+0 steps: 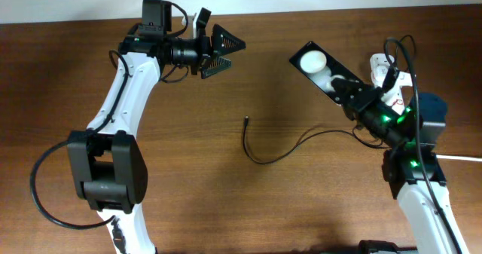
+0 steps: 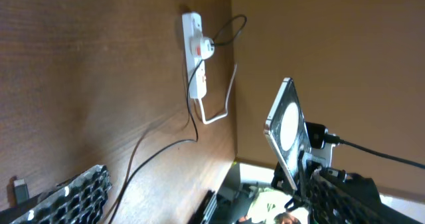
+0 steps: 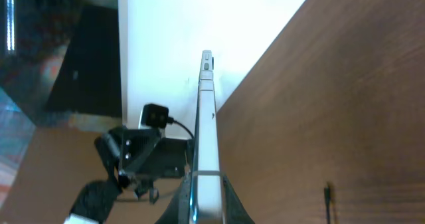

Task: Plug charger to phone and switch on socket

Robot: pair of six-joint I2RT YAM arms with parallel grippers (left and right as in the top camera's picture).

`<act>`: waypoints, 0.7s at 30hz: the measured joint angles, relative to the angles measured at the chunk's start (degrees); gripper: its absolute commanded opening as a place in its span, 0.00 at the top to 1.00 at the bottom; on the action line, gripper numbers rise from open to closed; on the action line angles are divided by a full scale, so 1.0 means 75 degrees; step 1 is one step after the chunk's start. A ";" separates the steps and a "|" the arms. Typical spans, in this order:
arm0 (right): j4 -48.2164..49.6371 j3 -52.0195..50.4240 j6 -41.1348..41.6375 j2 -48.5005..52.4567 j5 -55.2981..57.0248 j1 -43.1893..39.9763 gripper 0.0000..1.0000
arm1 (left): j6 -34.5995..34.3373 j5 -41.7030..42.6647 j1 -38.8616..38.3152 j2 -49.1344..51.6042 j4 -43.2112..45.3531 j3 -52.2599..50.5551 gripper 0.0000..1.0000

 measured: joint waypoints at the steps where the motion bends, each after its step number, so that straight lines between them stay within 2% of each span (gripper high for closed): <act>1: 0.0440 -0.0012 0.0356 0.0245 0.0411 0.0356 0.96 | -0.0230 -0.0111 -0.0015 0.0000 0.0152 0.0003 0.01; 4: 0.0647 -0.0012 0.1635 0.0726 0.1798 0.1513 0.96 | -0.0901 -0.0248 -0.0149 0.0000 0.0801 0.0003 0.01; 7: 0.1454 -0.0020 0.2605 0.1256 0.3045 0.2320 0.96 | -0.1472 -0.0265 -0.0408 0.0000 0.1003 0.0003 0.14; 8: 0.1961 -0.0017 0.2830 0.1460 0.3375 0.2498 0.96 | -0.1647 -0.0262 -0.0490 0.0000 0.1014 0.0003 0.15; 10: 0.2704 -0.0020 0.3101 0.1772 0.3643 0.2597 0.96 | -0.1824 -0.0256 -0.0603 0.0000 0.1026 0.0003 0.20; 15: 0.2841 -0.0020 0.3739 0.1915 0.3888 0.2801 0.96 | -0.2428 -0.0149 -0.0755 0.0000 0.1457 0.0009 0.28; 21: 0.3124 -0.0020 0.3946 0.1920 0.4115 0.3395 0.96 | -0.2999 -0.0117 -0.1084 0.0000 0.1944 0.0009 0.42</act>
